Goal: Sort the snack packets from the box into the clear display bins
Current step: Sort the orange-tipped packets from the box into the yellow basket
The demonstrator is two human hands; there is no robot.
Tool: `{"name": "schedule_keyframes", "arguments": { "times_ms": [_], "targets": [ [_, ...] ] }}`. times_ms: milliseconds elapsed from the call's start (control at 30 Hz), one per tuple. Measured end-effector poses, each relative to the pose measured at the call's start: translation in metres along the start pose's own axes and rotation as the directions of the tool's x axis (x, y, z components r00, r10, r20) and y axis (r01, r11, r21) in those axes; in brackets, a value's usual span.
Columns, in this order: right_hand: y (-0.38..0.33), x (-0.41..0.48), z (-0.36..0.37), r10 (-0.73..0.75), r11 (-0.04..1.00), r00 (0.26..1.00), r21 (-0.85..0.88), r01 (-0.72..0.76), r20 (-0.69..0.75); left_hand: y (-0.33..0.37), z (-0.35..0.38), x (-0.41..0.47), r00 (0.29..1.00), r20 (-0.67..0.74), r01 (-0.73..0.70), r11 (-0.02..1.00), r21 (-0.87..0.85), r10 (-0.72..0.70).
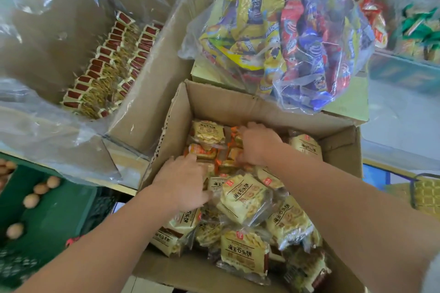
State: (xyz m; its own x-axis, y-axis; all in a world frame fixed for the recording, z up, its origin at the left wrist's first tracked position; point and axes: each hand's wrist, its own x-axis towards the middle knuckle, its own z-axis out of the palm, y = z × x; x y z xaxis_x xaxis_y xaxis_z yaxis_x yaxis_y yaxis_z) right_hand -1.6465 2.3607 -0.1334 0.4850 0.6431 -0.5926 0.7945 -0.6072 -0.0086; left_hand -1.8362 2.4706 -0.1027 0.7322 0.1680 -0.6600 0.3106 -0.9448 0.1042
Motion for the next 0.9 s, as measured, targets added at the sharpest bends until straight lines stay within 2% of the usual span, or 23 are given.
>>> {"name": "schedule_keyframes", "arguments": {
  "times_ms": [133, 300, 367, 467, 567, 667, 767, 800, 833, 900],
  "targets": [
    [-0.001, 0.005, 0.022, 0.016, 0.995, 0.998, -0.096, -0.021, -0.06, -0.005, -0.012, 0.004, 0.991, 0.131, -0.002, 0.99, -0.142, 0.021],
    [0.0, 0.01, 0.033, 0.009, 1.0, 0.998, 0.018, -0.008, -0.056, -0.008, -0.029, 0.034, 0.998, 0.053, 0.043, 0.983, -0.177, -0.034],
    [0.003, 0.014, 0.032, -0.003, 0.998, 0.999, 0.059, 0.005, -0.039, -0.01, -0.032, 0.048, 0.995, 0.061, 0.085, 0.977, -0.195, -0.075],
    [0.003, 0.018, 0.031, -0.052, 0.999, 0.999, 0.004, 0.052, 0.002, -0.009, -0.041, 0.056, 0.988, 0.122, 0.13, 0.95, -0.283, -0.099],
    [-0.002, 0.021, 0.032, -0.092, 0.991, 0.995, -0.097, 0.095, 0.029, -0.008, -0.044, 0.051, 0.994, 0.084, 0.103, 0.878, -0.468, -0.072],
    [-0.005, 0.023, 0.031, -0.18, 0.976, 0.982, -0.118, 0.185, 0.05, -0.01, -0.043, 0.037, 0.991, 0.126, 0.05, 0.762, -0.646, 0.042],
    [-0.005, 0.023, 0.029, -0.207, 0.968, 0.975, -0.13, 0.215, 0.076, -0.008, -0.04, 0.022, 0.984, 0.174, 0.119, 0.623, -0.773, 0.029],
    [-0.006, 0.022, 0.028, -0.206, 0.966, 0.975, -0.142, 0.216, 0.082, -0.007, -0.037, 0.02, 0.987, 0.16, 0.133, 0.622, -0.772, -0.013],
    [-0.007, 0.021, 0.027, -0.204, 0.964, 0.975, -0.156, 0.216, 0.087, -0.006, -0.032, 0.021, 0.991, 0.125, 0.125, 0.662, -0.739, -0.047],
    [-0.008, 0.019, 0.025, -0.197, 0.961, 0.976, -0.179, 0.211, 0.091, 0.001, -0.022, 0.025, 0.997, 0.036, 0.081, 0.794, -0.603, -0.074]
  ]
}}
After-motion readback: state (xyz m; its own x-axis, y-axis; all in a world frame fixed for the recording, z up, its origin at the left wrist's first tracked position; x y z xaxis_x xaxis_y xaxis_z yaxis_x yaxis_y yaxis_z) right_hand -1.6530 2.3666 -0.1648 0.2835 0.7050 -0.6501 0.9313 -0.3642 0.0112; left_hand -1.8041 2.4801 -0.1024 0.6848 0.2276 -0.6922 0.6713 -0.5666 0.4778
